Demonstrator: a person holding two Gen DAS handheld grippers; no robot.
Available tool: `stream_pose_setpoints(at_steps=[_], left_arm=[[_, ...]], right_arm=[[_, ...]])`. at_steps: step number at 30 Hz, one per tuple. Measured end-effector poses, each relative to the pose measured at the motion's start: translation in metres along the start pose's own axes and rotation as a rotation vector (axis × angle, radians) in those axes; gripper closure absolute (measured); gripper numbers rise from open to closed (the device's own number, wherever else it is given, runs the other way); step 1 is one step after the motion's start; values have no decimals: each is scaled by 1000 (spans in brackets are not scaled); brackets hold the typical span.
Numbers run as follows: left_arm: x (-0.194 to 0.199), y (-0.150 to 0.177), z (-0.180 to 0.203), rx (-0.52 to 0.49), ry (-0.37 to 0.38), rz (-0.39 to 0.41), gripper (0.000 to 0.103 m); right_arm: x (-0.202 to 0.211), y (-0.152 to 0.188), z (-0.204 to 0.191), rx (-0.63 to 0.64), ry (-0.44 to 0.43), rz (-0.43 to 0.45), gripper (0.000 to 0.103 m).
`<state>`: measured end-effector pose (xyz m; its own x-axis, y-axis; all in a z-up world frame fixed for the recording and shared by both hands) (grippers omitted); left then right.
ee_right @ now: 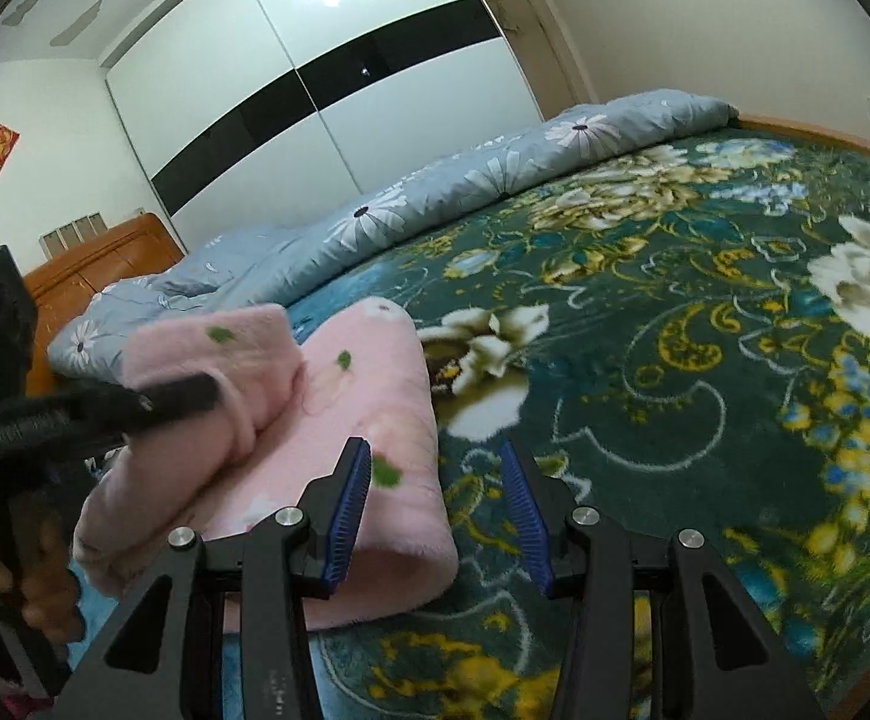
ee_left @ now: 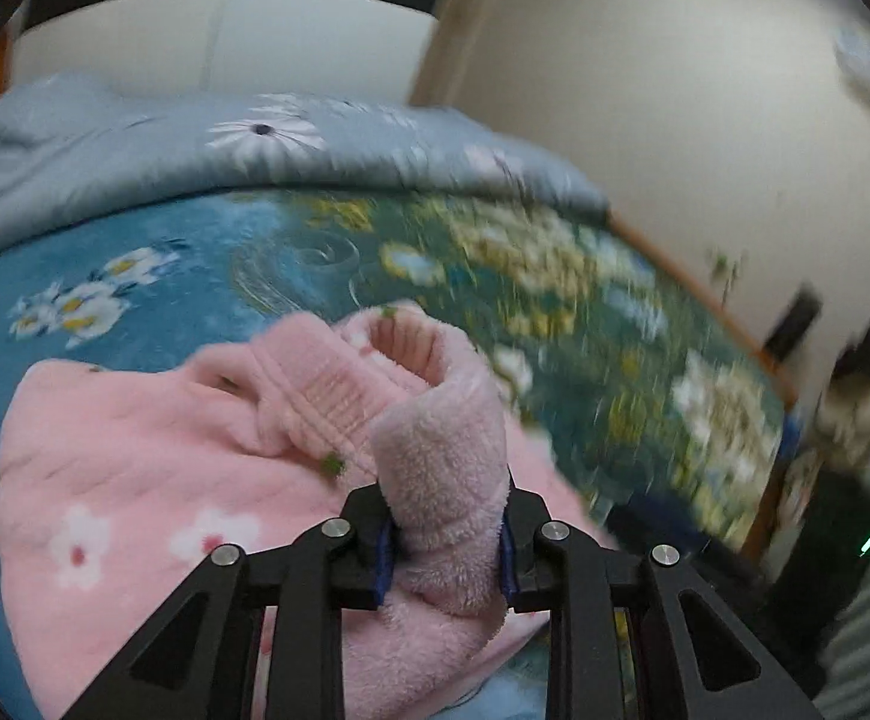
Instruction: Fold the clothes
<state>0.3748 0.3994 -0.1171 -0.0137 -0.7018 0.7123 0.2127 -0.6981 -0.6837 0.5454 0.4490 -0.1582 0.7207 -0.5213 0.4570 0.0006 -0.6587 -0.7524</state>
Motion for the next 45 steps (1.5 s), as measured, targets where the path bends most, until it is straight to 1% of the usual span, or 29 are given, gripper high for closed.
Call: stream_pose_setpoints(at_steps=[1, 2, 3, 4, 5, 7, 8, 10, 11, 12, 13, 14, 15, 16, 18, 20, 21, 22, 24, 30, 32, 34, 37, 38, 39, 41, 43, 45], left_arm=[[0, 2, 6, -32, -7, -6, 65], [-1, 4, 10, -48, 15, -22, 51], [-1, 7, 15, -58, 48, -42, 40], [-1, 9, 19, -67, 80, -62, 37], [5, 10, 22, -79, 95, -51, 37], [25, 11, 25, -105, 106, -3, 37], [39, 8, 19, -92, 86, 48, 37], [67, 3, -9, -5, -31, 183, 34], [80, 4, -28, 52, -125, 237, 32], [93, 7, -49, 114, -232, 284, 31], [102, 11, -68, 173, -326, 308, 31], [108, 17, -91, 237, -410, 305, 31], [110, 22, -109, 282, -461, 289, 31], [109, 28, -122, 305, -491, 265, 31], [97, 44, -143, 320, -514, 176, 31], [81, 64, -157, 334, -478, 76, 31], [73, 73, -161, 340, -451, 38, 31], [70, 80, -162, 343, -432, 21, 31], [66, 90, -163, 346, -402, 2, 31], [67, 99, -163, 334, -348, 5, 31], [66, 104, -162, 341, -321, 6, 31], [69, 108, -165, 367, -281, 13, 31], [67, 108, -168, 396, -238, 23, 31], [69, 108, -169, 404, -226, 28, 31], [71, 108, -169, 410, -218, 38, 31], [78, 106, -169, 418, -197, 66, 31], [86, 105, -171, 434, -172, 100, 31], [95, 104, -174, 457, -151, 129, 31]], right_arm=[[-1, 1, 1, -9, -2, 1, 56], [-2, 1, 0, -20, -6, 2, 56], [-4, 2, -1, -25, -13, 2, 56], [-4, 3, -4, -26, -21, 2, 56], [-4, 3, -8, -22, -27, 2, 56], [-1, 2, -13, -10, -35, 10, 56], [1, 0, -15, -5, -39, 20, 56], [4, -5, -23, 12, -59, 33, 56], [5, -9, -31, 31, -79, 32, 56], [5, -12, -38, 50, -99, 31, 56], [3, -15, -47, 74, -124, 22, 56], [-2, -18, -59, 104, -150, 1, 56], [-6, -19, -68, 127, -168, -15, 56], [-12, -22, -79, 149, -191, -31, 56], [-20, -26, -94, 186, -217, -54, 56], [-32, -33, -111, 240, -223, -89, 55], [-38, -36, -116, 260, -231, -108, 55], [-46, -39, -123, 285, -225, -140, 54], [-63, -39, -129, 322, -204, -207, 54], [-105, -35, -138, 383, -175, -368, 54], [-116, -34, -134, 365, -160, -398, 54], [-121, -34, -129, 325, -172, -411, 54], [-115, -33, -130, 300, -205, -410, 54], [-113, -32, -131, 291, -216, -409, 57], [-112, -32, -131, 283, -227, -409, 69], [-106, -32, -133, 267, -254, -403, 71], [-92, -42, -138, 249, -301, -371, 72], [-71, -60, -136, 215, -333, -306, 72]])
Point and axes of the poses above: each gripper's, at about its wrist camera, not at the fingertips, and x roughly against the way its jaws point, z to its right, y to its underside, the point moved 5 cm from there along -x, roughly the way its jaws point, and after that the axes turned 7 degrees about -y, right-handed, at the moved point
